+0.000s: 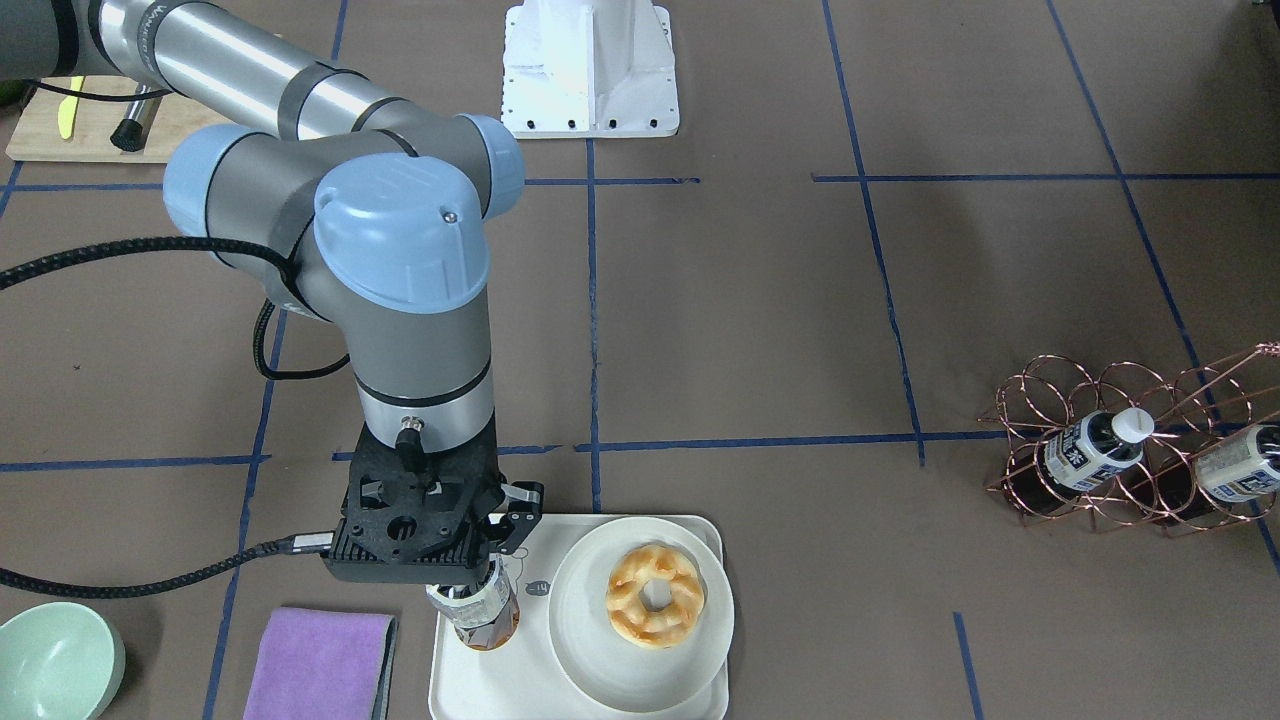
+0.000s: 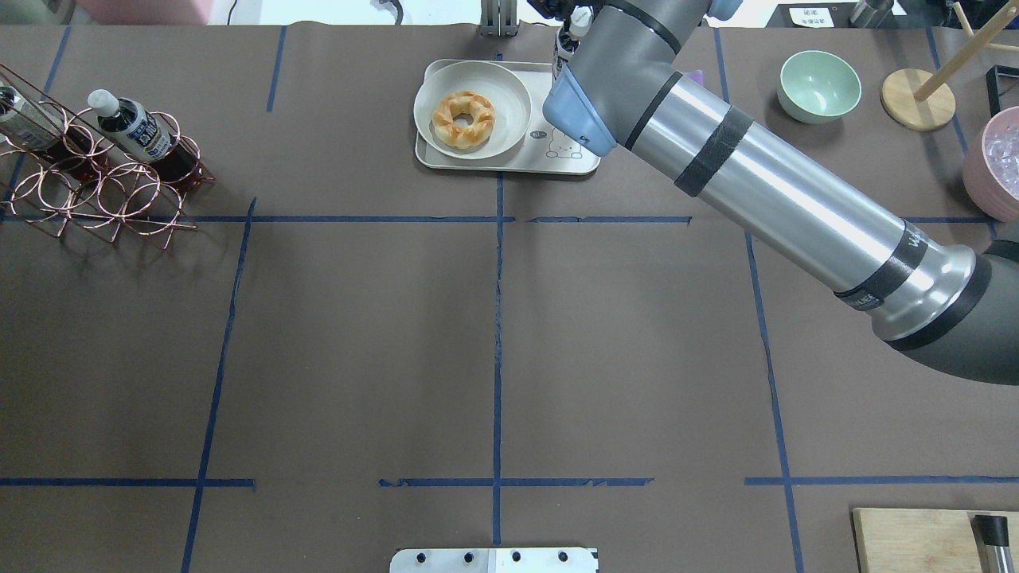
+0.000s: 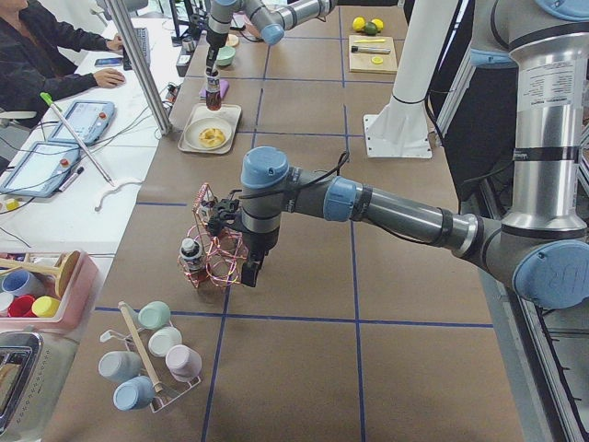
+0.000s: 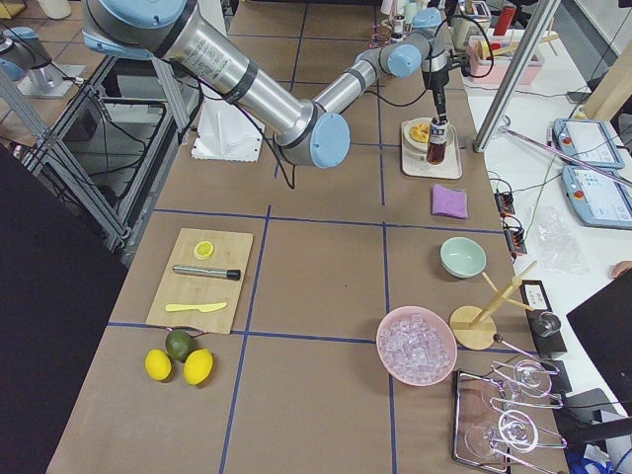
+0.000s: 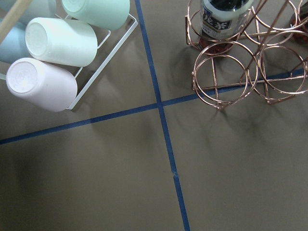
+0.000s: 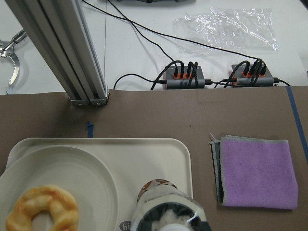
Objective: Place tea on tray
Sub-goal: 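Carry the bottle onto the tray beside the plate and release it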
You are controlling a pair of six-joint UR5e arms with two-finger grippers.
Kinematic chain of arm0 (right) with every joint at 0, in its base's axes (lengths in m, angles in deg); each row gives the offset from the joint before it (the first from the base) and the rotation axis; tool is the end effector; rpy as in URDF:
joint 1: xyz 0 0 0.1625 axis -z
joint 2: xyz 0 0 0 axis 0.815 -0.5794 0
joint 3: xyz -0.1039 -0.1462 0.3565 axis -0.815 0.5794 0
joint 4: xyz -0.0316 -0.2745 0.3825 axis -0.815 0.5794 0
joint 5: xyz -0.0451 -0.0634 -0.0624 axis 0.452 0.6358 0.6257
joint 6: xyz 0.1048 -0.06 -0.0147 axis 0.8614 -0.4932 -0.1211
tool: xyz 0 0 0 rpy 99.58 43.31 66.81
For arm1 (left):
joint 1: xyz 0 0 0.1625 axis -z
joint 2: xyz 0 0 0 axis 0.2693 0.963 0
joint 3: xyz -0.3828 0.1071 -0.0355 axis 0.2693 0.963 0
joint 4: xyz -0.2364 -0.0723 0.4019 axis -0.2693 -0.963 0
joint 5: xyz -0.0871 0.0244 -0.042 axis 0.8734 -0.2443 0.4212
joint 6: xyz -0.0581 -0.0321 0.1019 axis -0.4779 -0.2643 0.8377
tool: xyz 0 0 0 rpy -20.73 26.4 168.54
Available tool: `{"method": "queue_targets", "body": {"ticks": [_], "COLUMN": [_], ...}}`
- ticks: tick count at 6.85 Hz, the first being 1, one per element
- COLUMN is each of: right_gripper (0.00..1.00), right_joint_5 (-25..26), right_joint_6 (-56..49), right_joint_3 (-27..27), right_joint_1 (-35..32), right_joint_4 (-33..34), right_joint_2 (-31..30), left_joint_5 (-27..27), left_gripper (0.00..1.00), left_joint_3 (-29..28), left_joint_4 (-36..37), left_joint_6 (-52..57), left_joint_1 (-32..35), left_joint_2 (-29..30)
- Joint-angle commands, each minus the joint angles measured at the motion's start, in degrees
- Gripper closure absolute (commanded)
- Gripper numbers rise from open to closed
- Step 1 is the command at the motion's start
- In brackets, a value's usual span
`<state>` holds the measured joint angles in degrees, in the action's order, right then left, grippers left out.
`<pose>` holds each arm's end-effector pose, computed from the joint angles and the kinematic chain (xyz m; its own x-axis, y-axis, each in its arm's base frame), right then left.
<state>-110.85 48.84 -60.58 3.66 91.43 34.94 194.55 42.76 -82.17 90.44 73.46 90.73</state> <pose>-0.4598 -0.7379 0.0938 0.7583 0.0672 0.6485 -0.2986 0.9200 0.2539 -0.0516 -0.5214 0.5116 0.7922 0.2016 -0.5760 -0.0779 0.9695 0.2322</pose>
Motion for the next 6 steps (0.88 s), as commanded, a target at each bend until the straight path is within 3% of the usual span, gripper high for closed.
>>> {"method": "queue_targets", "body": {"ticks": [1, 3, 4, 5, 6], "right_gripper": [1.00, 0.97, 0.88, 0.63, 0.23], "right_joint_5": [-0.03, -0.82, -1.08, -1.52, -1.79], "right_joint_6": [0.11, 0.37, 0.46, 0.37, 0.20], "right_joint_3": [2.55, 2.65, 2.65, 2.65, 2.65], "right_joint_1": [-0.04, 0.05, 0.13, 0.22, 0.13], "right_joint_4": [-2.23, -2.23, -2.23, -2.23, -2.23], "right_joint_2": [0.13, -0.13, -0.13, -0.13, -0.22], "left_joint_5": [0.00, 0.00, 0.00, 0.00, 0.00], "left_gripper": [0.00, 0.00, 0.00, 0.00, 0.00], "left_joint_3": [0.00, 0.00, 0.00, 0.00, 0.00], "left_joint_4": [0.00, 0.00, 0.00, 0.00, 0.00], "left_joint_6": [0.00, 0.00, -0.09, -0.09, -0.09], "left_joint_1": [0.04, 0.04, 0.04, 0.04, 0.04], "left_joint_2": [0.07, 0.16, 0.42, 0.42, 0.42]}}
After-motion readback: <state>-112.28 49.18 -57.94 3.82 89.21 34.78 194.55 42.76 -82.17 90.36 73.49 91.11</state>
